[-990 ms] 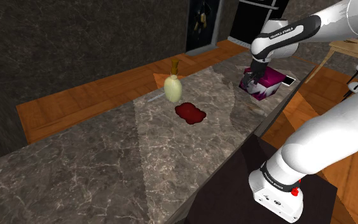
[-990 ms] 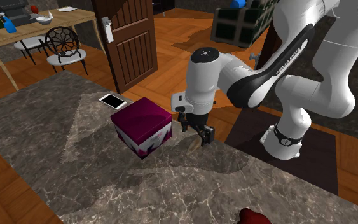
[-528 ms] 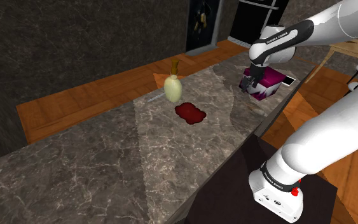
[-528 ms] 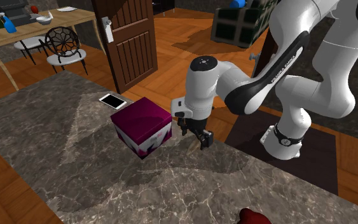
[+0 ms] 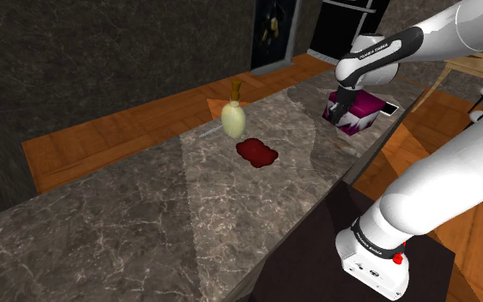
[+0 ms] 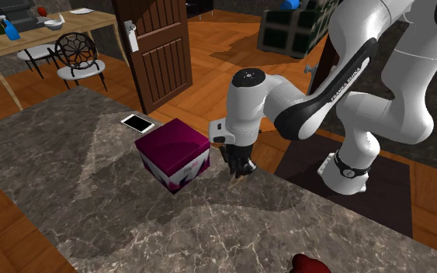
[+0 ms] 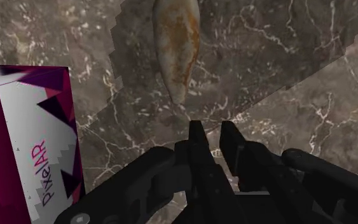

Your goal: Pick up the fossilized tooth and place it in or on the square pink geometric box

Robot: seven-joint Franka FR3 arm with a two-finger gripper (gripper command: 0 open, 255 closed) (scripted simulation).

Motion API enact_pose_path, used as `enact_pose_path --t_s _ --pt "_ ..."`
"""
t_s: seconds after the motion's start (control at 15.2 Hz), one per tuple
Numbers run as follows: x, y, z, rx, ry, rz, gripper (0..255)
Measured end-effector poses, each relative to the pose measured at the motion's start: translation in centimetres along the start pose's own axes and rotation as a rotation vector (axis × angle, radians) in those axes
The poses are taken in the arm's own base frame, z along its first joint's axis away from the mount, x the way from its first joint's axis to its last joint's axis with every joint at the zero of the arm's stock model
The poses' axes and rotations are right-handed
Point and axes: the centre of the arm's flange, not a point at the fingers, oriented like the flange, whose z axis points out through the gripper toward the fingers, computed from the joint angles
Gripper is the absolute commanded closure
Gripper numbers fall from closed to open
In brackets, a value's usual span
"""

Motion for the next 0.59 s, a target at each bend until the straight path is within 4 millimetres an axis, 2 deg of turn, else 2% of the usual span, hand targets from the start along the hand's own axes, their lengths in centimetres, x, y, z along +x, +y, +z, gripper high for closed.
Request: enact_pose_path --t_s 0.4,0.46,0.59 --pt "0.00 0.00 0.00 0.000 0.000 0.000 255" --pt "0.00 0.00 0.00 0.000 0.000 0.000 0" --pt "-0.42 0.22 0.50 0.001 0.001 0.016 0"
